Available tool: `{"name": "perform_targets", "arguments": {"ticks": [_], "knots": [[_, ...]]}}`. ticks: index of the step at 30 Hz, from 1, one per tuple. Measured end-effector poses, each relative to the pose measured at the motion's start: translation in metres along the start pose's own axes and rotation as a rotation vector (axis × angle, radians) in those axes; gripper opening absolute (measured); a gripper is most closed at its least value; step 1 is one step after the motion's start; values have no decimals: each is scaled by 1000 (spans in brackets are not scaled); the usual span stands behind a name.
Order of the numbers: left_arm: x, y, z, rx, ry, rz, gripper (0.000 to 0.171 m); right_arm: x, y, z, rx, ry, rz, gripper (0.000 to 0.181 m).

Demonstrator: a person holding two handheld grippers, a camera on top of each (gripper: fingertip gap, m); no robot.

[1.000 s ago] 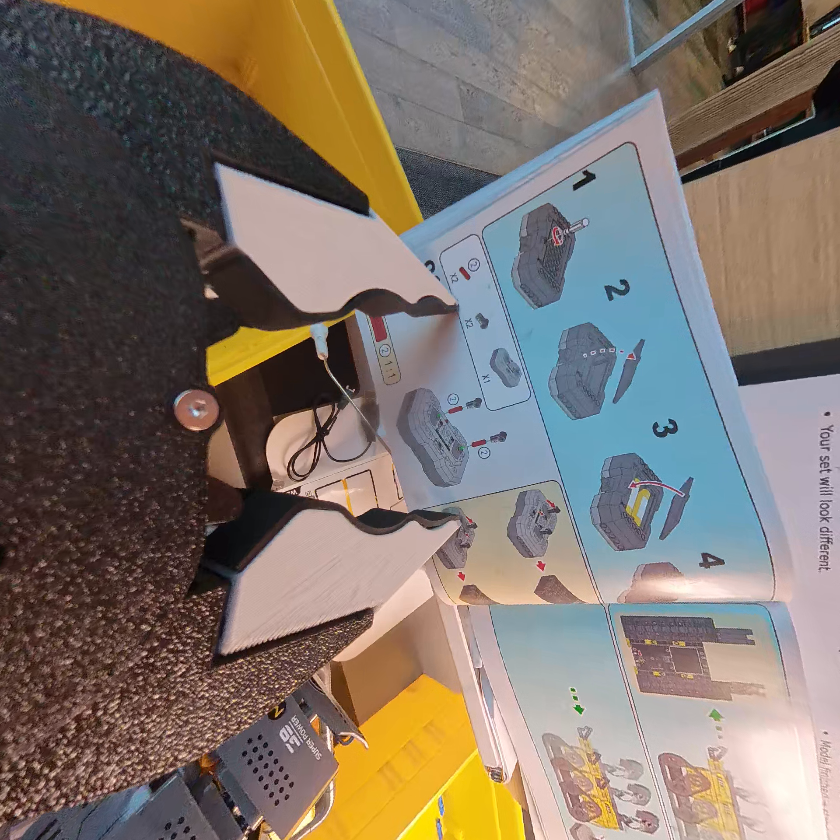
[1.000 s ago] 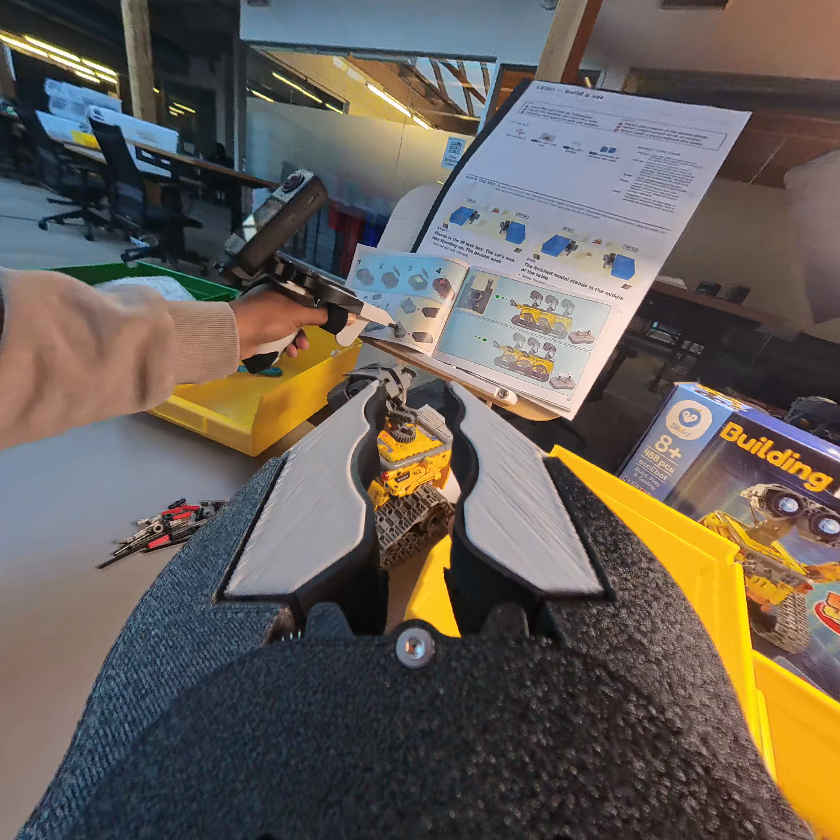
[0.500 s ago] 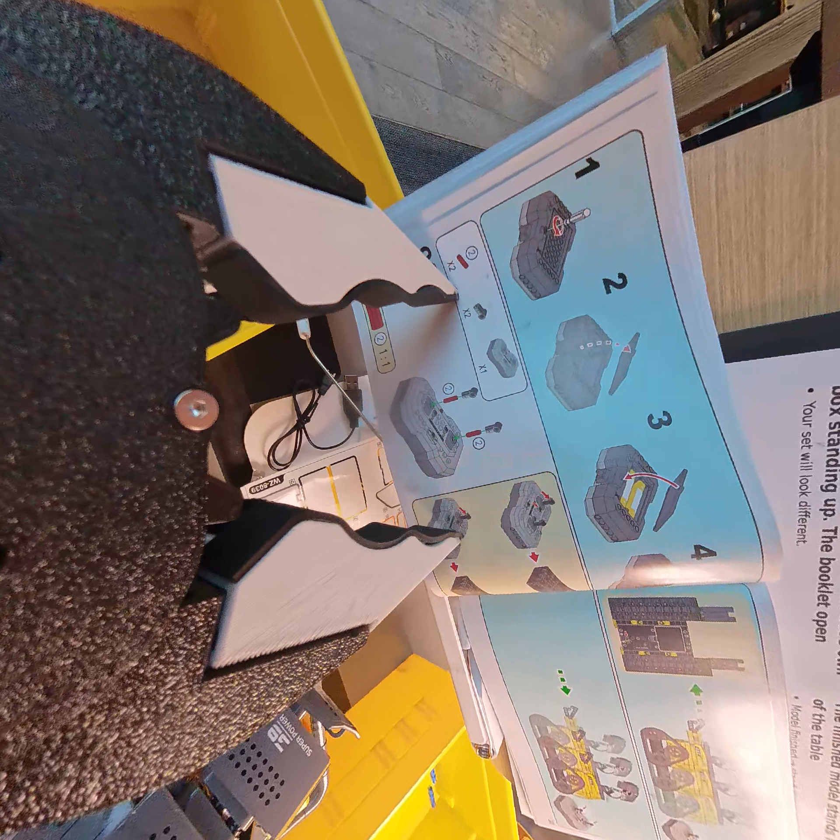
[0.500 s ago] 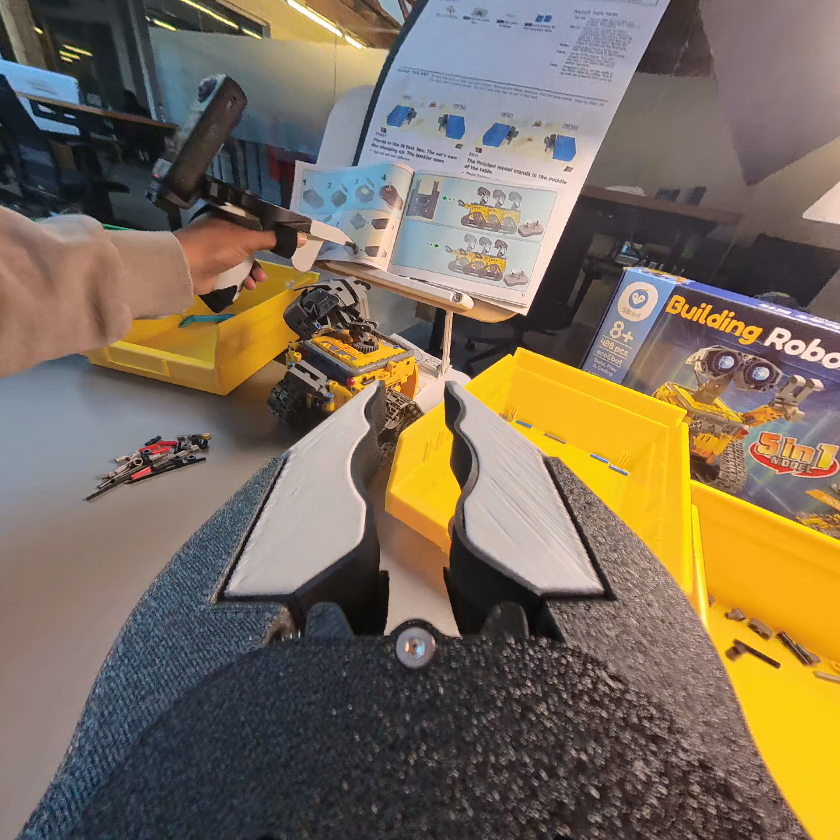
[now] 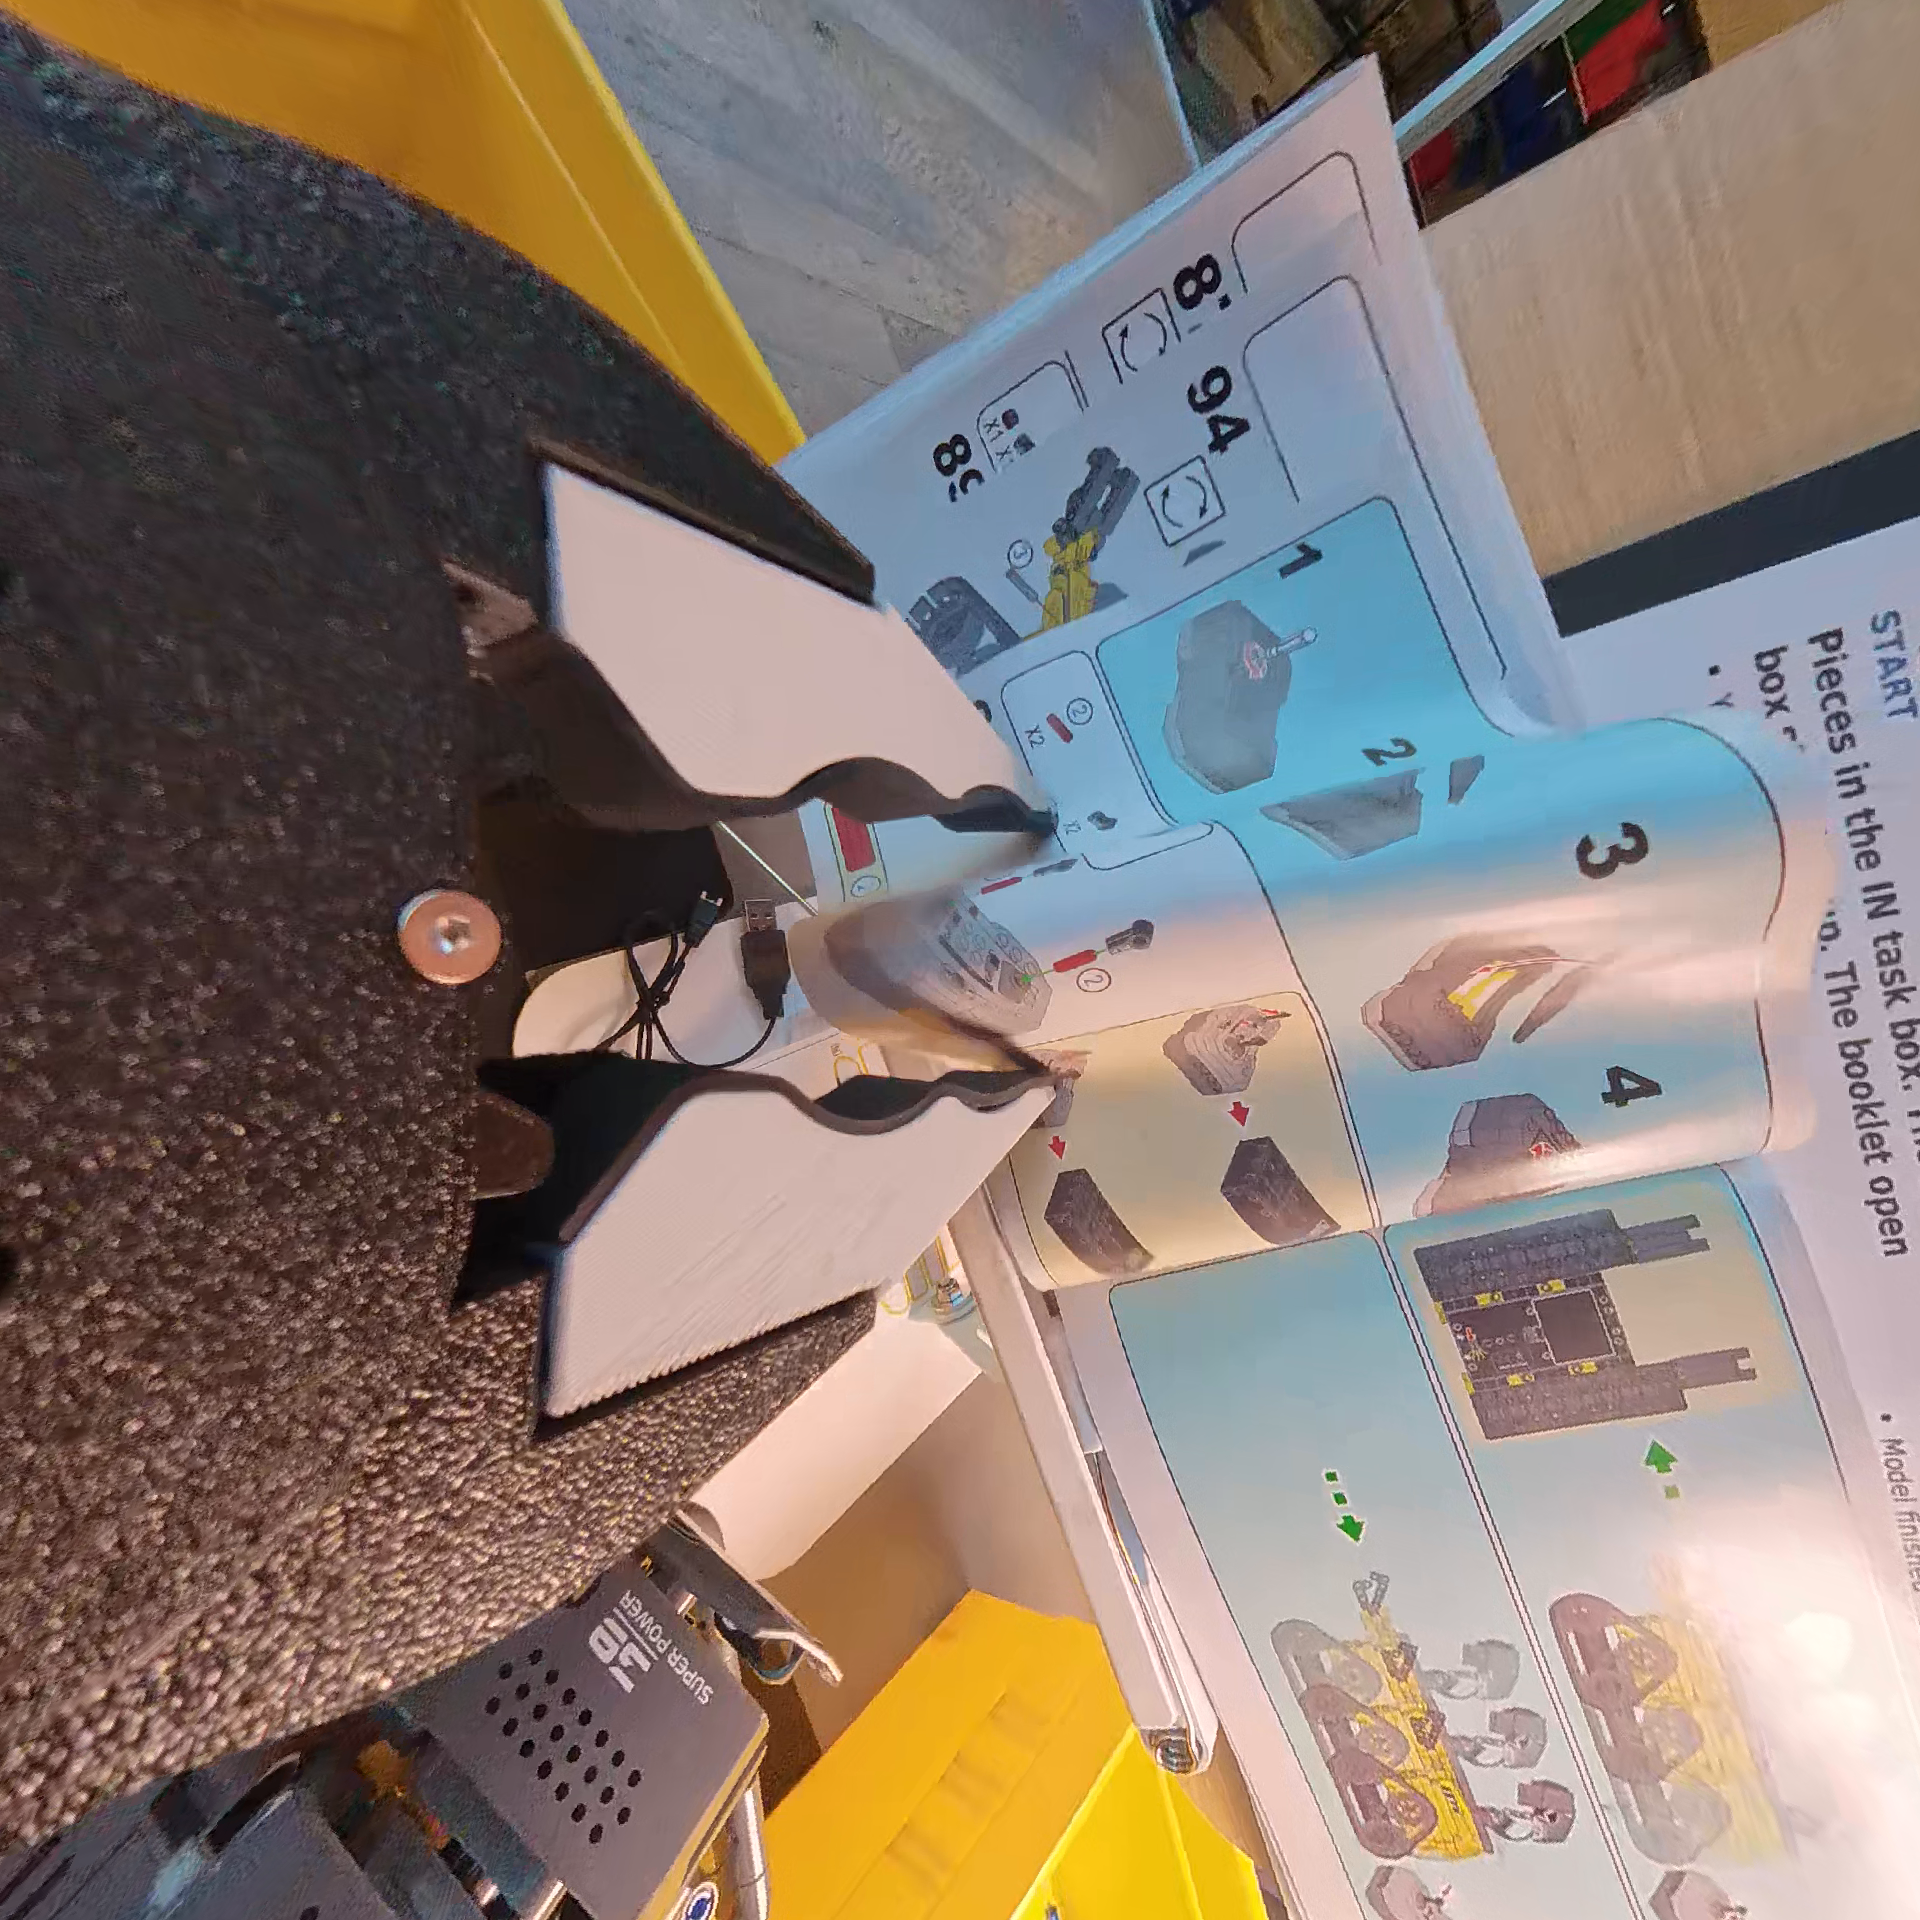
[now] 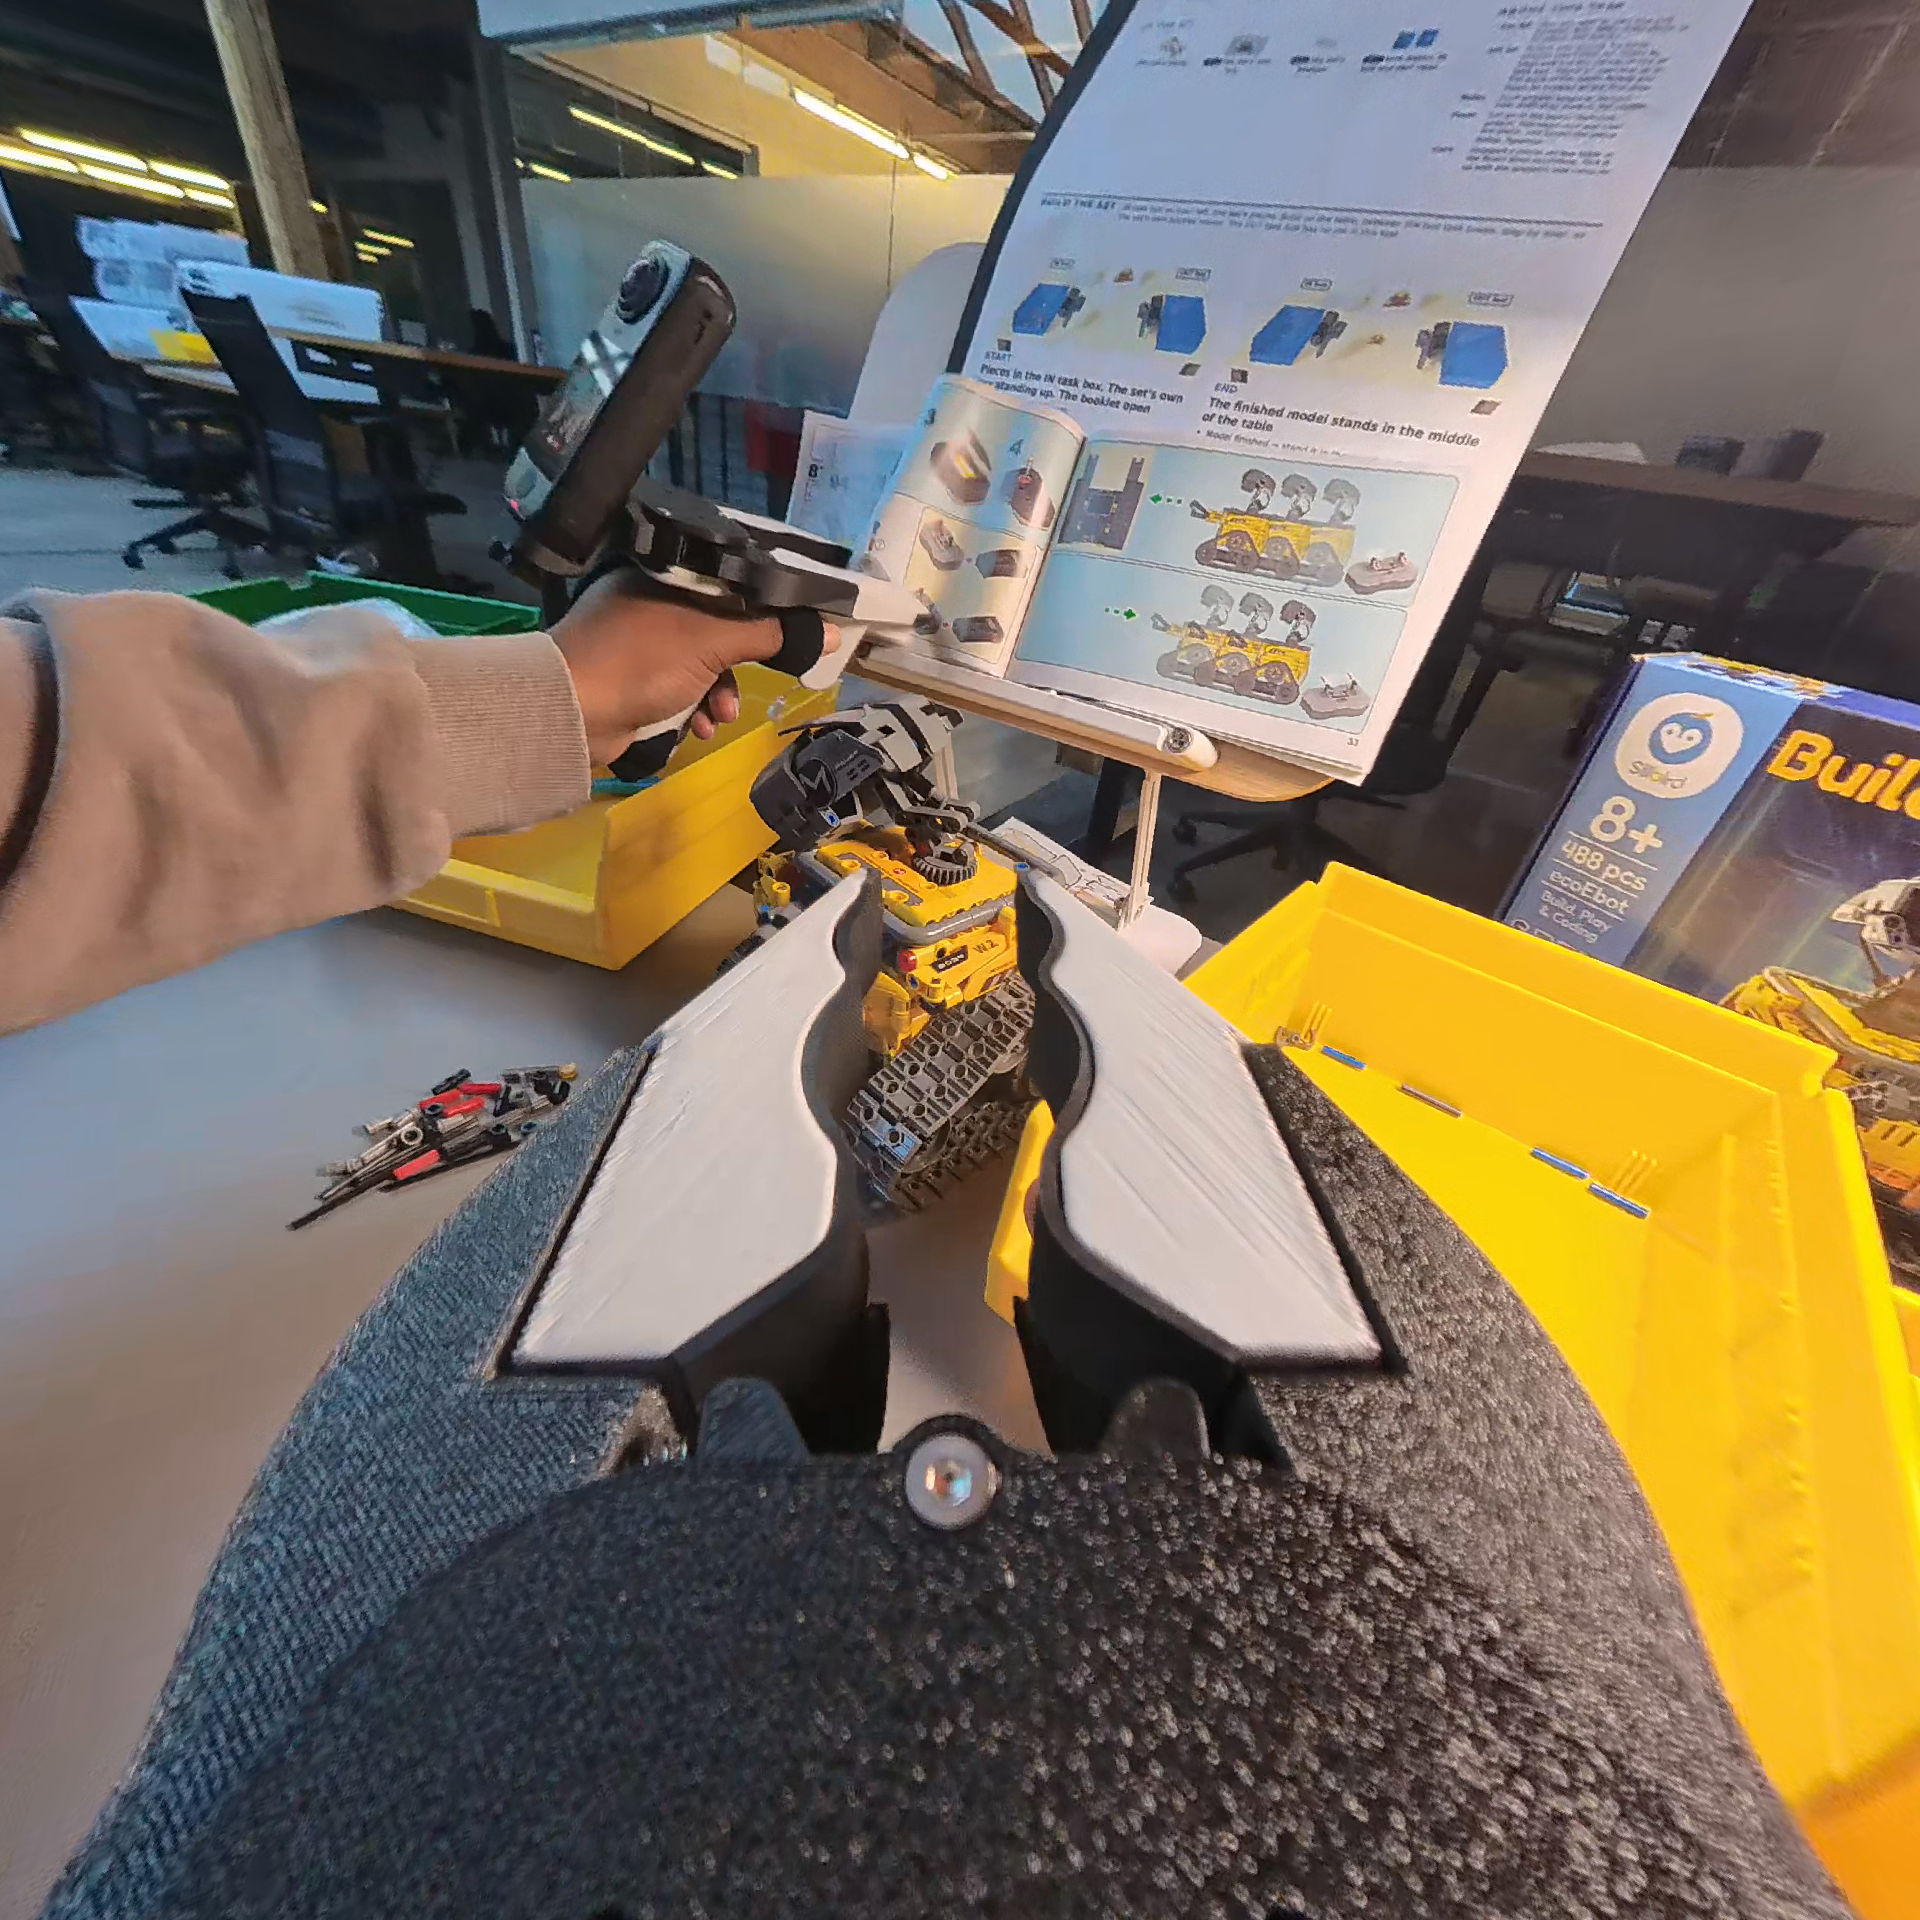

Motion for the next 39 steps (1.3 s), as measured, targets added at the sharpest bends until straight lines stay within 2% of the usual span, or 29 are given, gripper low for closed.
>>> {"name": "perform_targets", "arguments": {"ticks": [3, 5, 8, 13, 19, 23, 27, 30, 33, 36, 39], "knots": [[3, 2, 2, 1, -36, 4, 33, 3, -6, -4, 15, -3, -3, 25], [5, 4, 6, -23, -55, 5, 12, 5, -8, -7, 22, 3, -1, 26], [8, 6, 13, -56, -73, 6, 2, 7, -8, -11, 26, 20, -2, 26], [21, 15, 28, -111, -87, 50, 0, 10, -9, -15, 29, 26, -2, 26], [43, 26, 70, -219, -109, 146, 9, 21, -30, -17, 53, 36, 9, 26], [53, 24, 90, -250, -123, 164, 19, 26, -66, -13, 62, 85, -2, 26], [59, 21, 100, -318, -92, 173, 35, 24, -117, 0, 20, 171, -33, 31], [64, 21, 97, -373, -40, 191, 26, 14, -162, 1, 12, 238, -70, 40], [59, 11, 86, -371, -36, 126, 0, -7, -208, -4, 11, 280, -152, 45], [45, 3, 77, -382, -52, 53, 0, -20, -234, -7, 31, 234, -206, 48], [39, 8, 72, -432, -43, 65, 3, -17, -236, -10, 64, 209, -183, 48]]}}
Point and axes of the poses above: each gripper's, where its closed fingertips meet, y back along the fingers, x out of its top, z = x × y across the jaws, the point moved 3 cm from there along y, back along the fingers, and after that the axes turned 11 degrees about -x, right-handed, at the moved point
